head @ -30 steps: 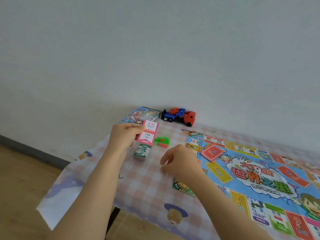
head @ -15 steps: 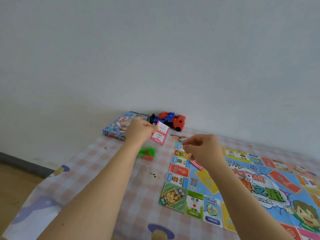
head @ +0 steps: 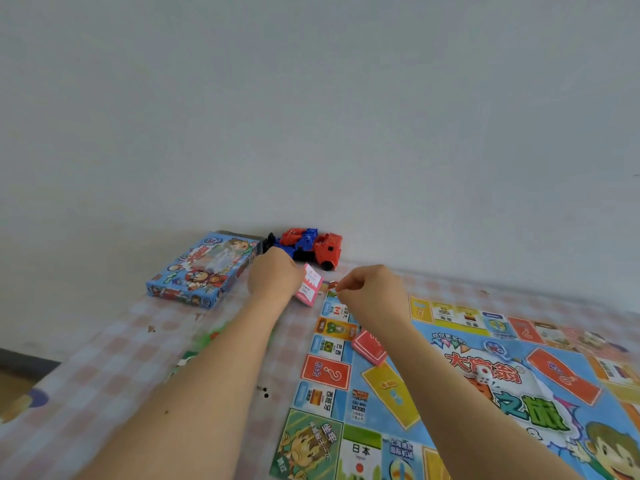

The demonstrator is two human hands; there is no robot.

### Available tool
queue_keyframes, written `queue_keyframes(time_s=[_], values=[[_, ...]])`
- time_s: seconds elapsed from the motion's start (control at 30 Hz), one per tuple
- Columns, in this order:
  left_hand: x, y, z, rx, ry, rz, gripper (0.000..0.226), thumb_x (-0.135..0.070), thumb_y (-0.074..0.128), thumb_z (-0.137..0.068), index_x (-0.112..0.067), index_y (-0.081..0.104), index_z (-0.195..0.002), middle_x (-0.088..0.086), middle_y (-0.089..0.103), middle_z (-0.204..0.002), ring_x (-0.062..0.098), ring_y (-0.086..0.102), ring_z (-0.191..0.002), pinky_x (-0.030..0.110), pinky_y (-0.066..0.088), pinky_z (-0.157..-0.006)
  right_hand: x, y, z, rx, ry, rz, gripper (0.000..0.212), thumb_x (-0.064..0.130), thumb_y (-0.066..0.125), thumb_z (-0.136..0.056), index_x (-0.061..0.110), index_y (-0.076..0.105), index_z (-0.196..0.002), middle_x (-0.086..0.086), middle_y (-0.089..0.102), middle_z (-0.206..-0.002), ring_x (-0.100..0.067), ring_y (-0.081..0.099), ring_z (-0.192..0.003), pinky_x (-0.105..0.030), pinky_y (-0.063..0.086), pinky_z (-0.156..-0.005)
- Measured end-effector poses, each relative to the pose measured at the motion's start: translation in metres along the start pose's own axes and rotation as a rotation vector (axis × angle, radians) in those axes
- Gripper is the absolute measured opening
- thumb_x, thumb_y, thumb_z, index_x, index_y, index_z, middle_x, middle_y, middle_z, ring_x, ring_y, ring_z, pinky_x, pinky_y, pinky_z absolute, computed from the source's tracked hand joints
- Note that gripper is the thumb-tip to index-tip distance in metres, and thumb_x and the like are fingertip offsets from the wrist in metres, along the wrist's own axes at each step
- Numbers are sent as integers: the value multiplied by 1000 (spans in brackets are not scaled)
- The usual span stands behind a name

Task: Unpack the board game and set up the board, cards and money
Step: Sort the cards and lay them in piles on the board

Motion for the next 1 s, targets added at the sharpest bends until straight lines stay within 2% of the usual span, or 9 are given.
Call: queue_keyframes(time_s=[0.17,0.33,0.43,0.6,0.7,0.8,0.87,1.0], values=[[10,5,-5,3,-6,-130,21,-25,62,-84,-13,69,-69,2,65,-66,20,62,-64,28,47,-54,5,19,-13,40,-37,34,21,12,57,-88,22,72,-100,3,70,-99,-12,64,-82,-27,54,-73],[14,5,-10,24,3,-164,21,-25,61,-84,-8,62,-72,2,61,-66,20,58,-63,26,37,-48,5,31,-16,74,-87,81,23,13,59,-88,24,71,-104,3,68,-109,-8,57,-85,-20,45,-69],[14,5,-11,18,10,-171,21,-23,60,-84,-9,57,-69,1,52,-59,20,53,-58,26,33,-46,1,28,-17,72,-70,69,24,12,59,-88,24,71,-105,3,68,-107,-9,60,-84,-22,48,-70],[17,7,-10,17,40,-216,19,-29,60,-84,-11,66,-85,3,64,-75,21,62,-72,28,42,-53,-1,17,-18,41,-80,65,23,12,58,-88,22,72,-102,3,69,-101,-8,59,-77,-21,47,-67],[9,3,-4,-18,79,-212,27,-34,58,-85,-9,66,-83,5,61,-70,21,60,-67,28,40,-52,-2,3,-15,17,-82,32,22,10,57,-87,21,72,-99,4,70,-100,-9,62,-80,-23,51,-69],[-17,-13,13,-89,158,-172,25,-36,56,-90,-13,65,-83,6,64,-81,21,59,-72,30,43,-59,-7,-20,-12,-27,-85,12,20,13,59,-87,23,72,-98,5,71,-100,-11,64,-86,-27,54,-76],[-37,-21,30,-94,216,-98,21,-33,55,-92,-16,65,-85,1,64,-82,19,59,-75,30,43,-62,-13,-38,-8,-49,-75,3,19,14,60,-87,24,73,-97,5,71,-96,-11,64,-84,-26,54,-72],[-64,-15,69,-13,280,30,13,-28,54,-92,-20,64,-95,-5,63,-94,13,57,-81,27,41,-65,-32,-72,13,-95,-55,4,20,12,60,-85,24,74,-92,12,67,-79,-2,61,-73,-14,44,-60]])
Point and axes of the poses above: each hand's wrist, its own z-axis away from the middle knuckle, its own y-axis out of the palm, x = y × z, the point moved 6 cm from there along -z, towards the middle knuckle
